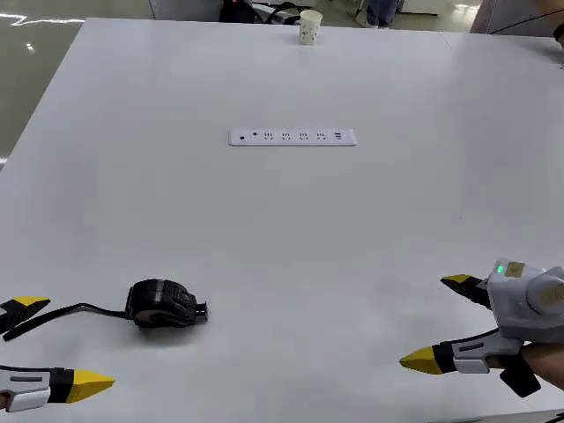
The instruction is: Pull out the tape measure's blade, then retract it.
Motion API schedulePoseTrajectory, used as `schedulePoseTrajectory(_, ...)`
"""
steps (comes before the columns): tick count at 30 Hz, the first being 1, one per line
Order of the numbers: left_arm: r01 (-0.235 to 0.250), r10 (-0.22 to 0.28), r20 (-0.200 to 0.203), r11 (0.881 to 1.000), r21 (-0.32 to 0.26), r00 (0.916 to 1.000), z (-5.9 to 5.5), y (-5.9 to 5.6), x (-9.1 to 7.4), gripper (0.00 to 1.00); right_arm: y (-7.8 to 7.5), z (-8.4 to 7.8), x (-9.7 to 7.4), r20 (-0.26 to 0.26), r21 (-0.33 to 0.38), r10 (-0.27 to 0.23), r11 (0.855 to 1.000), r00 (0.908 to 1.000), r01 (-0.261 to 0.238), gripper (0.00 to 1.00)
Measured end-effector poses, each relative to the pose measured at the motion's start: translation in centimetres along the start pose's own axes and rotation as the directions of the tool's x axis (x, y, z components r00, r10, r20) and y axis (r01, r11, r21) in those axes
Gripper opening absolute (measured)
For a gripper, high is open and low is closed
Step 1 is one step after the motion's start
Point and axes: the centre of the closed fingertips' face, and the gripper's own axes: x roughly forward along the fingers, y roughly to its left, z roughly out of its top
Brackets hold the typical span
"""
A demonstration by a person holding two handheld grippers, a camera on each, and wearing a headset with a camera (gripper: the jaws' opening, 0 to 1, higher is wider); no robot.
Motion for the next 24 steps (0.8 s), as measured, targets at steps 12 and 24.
schedulePoseTrajectory(12,0.053,-0.051,-0.020,0.993,0.103,0.9985,1.7,0.0,0.7,0.99,1.6,2.7,1.9,0.043,-0.090,0.095,0.992,0.9946,-0.091,0.99)
schedulePoseTrajectory(24,0.135,-0.115,-0.091,0.959,0.249,0.9892,3.4,-0.5,2.1,0.99,3.2,5.5,3.9,0.065,-0.200,0.162,0.969,0.9847,-0.146,0.99)
